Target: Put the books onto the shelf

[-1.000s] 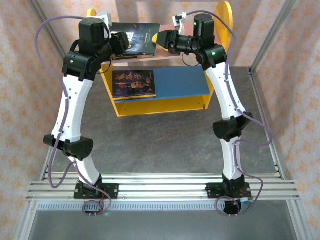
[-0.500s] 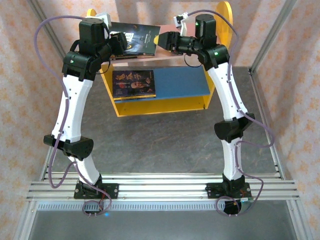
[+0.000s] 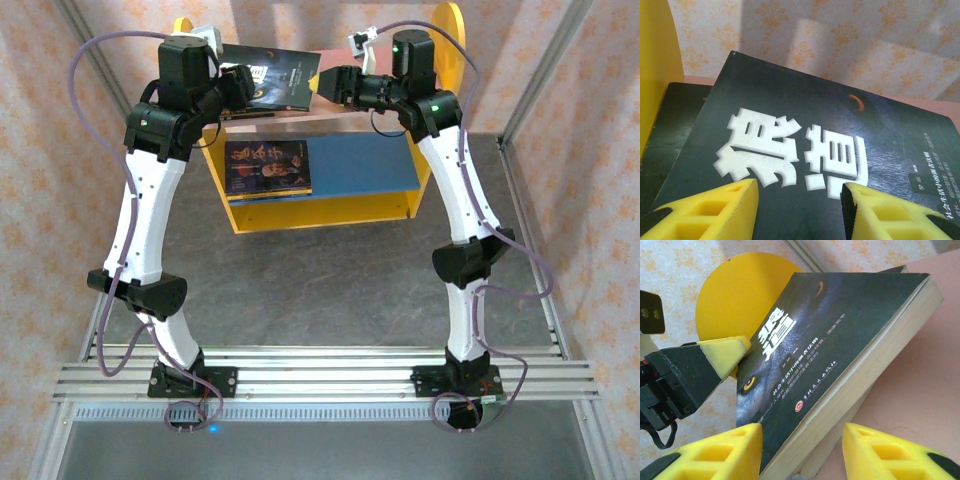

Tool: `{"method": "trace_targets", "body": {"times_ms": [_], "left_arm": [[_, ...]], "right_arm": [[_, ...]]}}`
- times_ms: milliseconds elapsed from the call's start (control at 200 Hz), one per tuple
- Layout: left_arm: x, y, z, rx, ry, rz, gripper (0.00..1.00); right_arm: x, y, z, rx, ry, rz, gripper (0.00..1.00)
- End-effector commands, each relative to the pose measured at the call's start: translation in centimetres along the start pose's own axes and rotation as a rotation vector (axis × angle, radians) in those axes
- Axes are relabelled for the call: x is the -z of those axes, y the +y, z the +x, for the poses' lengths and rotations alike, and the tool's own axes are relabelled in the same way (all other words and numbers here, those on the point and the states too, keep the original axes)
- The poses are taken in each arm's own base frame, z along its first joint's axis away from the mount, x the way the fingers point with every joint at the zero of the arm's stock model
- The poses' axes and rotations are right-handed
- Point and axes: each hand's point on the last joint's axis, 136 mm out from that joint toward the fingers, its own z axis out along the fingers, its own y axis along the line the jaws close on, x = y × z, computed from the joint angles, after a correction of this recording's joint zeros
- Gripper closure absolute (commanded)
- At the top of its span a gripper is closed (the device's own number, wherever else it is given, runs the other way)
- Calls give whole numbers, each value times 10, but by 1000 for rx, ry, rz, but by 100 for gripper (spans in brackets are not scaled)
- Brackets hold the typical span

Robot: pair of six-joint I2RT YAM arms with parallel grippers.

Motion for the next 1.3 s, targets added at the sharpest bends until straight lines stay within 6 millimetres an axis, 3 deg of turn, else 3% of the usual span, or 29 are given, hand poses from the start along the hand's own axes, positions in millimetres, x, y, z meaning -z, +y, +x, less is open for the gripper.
{"method": "trace_targets", "body": {"times_ms": [0, 806, 1296], "left_arm": [[-2, -1, 11, 17, 38, 9, 52], [9, -14, 14, 47, 22, 45, 53], [18, -21, 11, 34, 0, 49, 53]], "right_arm": [[-4, -5, -3, -5, -3, -14, 55], [-20, -10, -24, -43, -72, -77, 51], [-24, -10, -22, -62, -55, -109, 50]]}}
